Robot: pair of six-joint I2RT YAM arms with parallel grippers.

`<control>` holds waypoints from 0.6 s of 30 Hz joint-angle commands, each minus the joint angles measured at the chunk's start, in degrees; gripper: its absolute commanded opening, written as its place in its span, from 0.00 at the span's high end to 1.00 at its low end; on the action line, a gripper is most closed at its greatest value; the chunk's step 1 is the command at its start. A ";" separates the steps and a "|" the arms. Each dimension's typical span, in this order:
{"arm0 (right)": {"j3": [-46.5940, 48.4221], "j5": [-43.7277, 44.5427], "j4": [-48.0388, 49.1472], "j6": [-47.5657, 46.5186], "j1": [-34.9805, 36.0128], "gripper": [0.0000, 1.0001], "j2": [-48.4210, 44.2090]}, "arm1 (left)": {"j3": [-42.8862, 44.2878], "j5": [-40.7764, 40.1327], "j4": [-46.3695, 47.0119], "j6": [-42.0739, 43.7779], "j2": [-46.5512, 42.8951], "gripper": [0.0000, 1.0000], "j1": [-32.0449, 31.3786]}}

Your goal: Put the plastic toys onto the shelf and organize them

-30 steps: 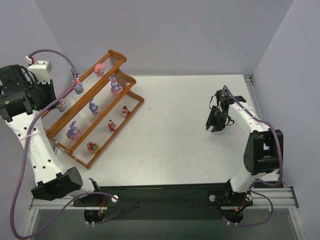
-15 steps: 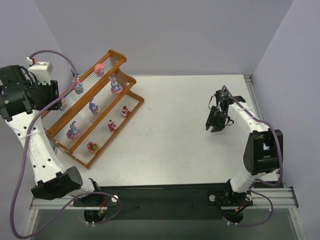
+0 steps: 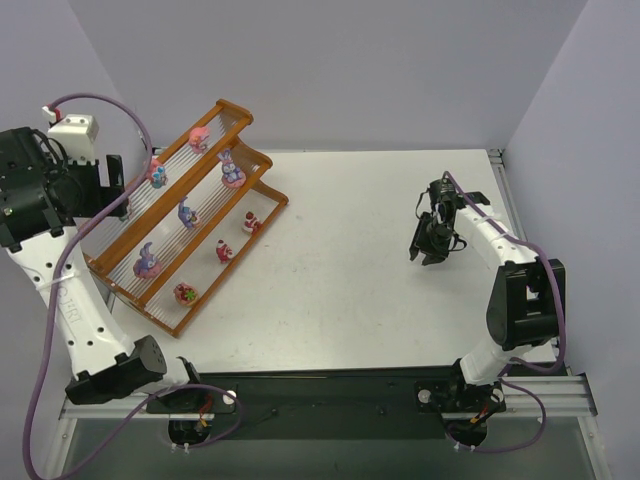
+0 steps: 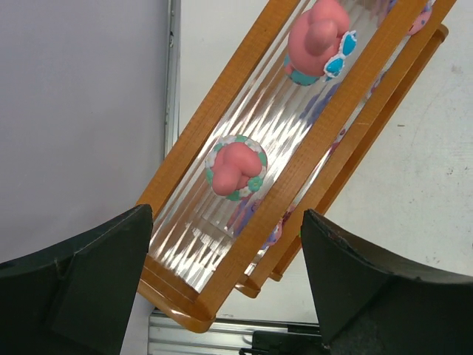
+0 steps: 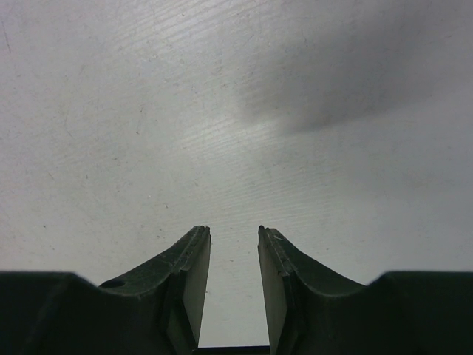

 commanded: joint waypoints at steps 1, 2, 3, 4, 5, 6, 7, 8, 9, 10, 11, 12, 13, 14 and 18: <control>0.60 1.05 -2.86 -0.39 0.60 0.65 0.27 | 3.85 0.93 0.96 -0.65 -3.98 0.06 0.44; 0.51 1.14 -2.86 -0.39 0.69 0.64 0.00 | 3.95 0.93 1.66 -1.18 -4.59 0.04 0.52; 0.42 1.14 -2.86 -0.39 0.78 0.63 -0.08 | 4.21 1.19 2.10 -1.62 -5.73 0.03 0.44; 0.42 1.22 -2.86 -0.21 0.78 0.62 -0.26 | 4.65 1.71 2.37 -2.49 -6.26 0.03 0.44; 0.42 1.22 -2.86 -0.21 0.69 0.60 -0.52 | 5.08 3.89 3.42 -3.11 -6.97 0.03 0.35; 0.33 1.22 -2.86 -0.04 0.95 0.59 -0.79 | 5.18 5.39 4.38 -3.90 -8.28 0.03 0.35; 0.33 1.14 -2.86 0.14 0.96 0.58 -0.96 | 5.26 7.50 5.26 -5.30 -8.90 0.03 0.35; 0.42 0.96 -2.86 0.23 1.13 0.56 -1.57 | 4.83 12.65 6.66 -5.31 -9.69 0.03 0.35; 0.59 0.79 -2.77 0.49 1.31 0.55 -2.01 | 4.22 15.31 7.98 -5.58 -11.44 0.03 0.35; 1.20 0.44 -2.77 0.32 1.39 0.54 -2.45 | 3.34 17.43 9.74 -6.71 -12.50 0.03 0.35; 1.65 -0.18 -2.77 0.14 1.48 0.49 -3.50 | 2.81 21.71 12.89 -7.42 -13.38 0.03 0.35; 2.17 -0.27 -2.60 -0.04 2.01 0.47 -4.12 | 2.98 23.84 14.05 -8.29 -14.17 0.03 0.35; 3.40 -0.53 -2.60 -0.39 2.27 0.45 -4.82 | 3.42 25.95 15.02 -10.04 -14.35 0.03 0.35; 4.10 -1.06 -2.60 -0.48 2.54 0.44 -6.22 | 3.68 29.54 16.86 -10.84 -14.53 0.03 0.35; 7.71 -2.64 -1.72 -0.39 4.91 0.41 -10.10 | -2.26 31.78 25.29 -18.65 -18.21 0.03 -0.44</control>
